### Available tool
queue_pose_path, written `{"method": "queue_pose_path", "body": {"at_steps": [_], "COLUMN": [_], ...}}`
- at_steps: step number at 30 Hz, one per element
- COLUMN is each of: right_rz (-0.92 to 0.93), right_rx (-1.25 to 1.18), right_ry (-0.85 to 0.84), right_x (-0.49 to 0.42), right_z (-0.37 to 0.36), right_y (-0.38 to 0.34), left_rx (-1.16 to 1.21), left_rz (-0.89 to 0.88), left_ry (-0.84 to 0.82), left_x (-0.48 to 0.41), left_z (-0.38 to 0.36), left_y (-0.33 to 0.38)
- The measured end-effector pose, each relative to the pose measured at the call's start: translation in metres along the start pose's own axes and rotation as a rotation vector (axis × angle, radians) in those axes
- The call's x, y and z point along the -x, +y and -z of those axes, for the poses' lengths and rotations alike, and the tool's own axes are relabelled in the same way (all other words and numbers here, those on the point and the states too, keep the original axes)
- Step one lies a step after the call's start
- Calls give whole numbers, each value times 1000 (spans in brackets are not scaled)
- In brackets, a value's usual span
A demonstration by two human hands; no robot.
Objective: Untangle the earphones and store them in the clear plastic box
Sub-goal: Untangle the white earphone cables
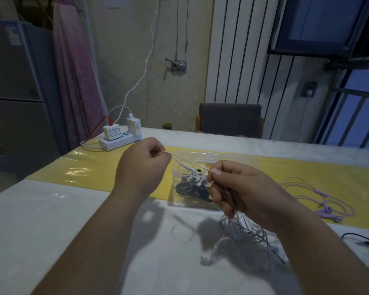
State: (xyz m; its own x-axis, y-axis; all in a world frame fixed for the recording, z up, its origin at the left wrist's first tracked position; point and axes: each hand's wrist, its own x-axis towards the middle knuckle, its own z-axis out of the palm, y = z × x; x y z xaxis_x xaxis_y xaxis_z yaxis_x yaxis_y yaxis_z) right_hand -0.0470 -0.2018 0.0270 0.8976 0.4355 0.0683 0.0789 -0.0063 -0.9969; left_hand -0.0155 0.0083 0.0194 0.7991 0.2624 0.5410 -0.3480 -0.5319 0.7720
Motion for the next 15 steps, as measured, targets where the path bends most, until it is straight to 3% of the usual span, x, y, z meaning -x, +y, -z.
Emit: {"method": "queue_pose_path", "body": {"at_steps": [2, 5, 10, 15], "right_rz": [18, 70, 133, 161], "right_rx": [20, 25, -39, -76], "right_ry": [-35, -54, -25, 76], "right_x": [1, 1, -4, -7], "right_z": [4, 7, 1, -2], "right_y": [-2, -1, 5, 6], "left_rx": [-102, -138, -7, 101], "left_rz": [60, 66, -298, -295], "left_ry": [92, 63, -197, -510], "left_x": [-1, -1, 8, 14], "left_z": [3, 7, 11, 2], "left_y": [1, 2, 14, 14]}}
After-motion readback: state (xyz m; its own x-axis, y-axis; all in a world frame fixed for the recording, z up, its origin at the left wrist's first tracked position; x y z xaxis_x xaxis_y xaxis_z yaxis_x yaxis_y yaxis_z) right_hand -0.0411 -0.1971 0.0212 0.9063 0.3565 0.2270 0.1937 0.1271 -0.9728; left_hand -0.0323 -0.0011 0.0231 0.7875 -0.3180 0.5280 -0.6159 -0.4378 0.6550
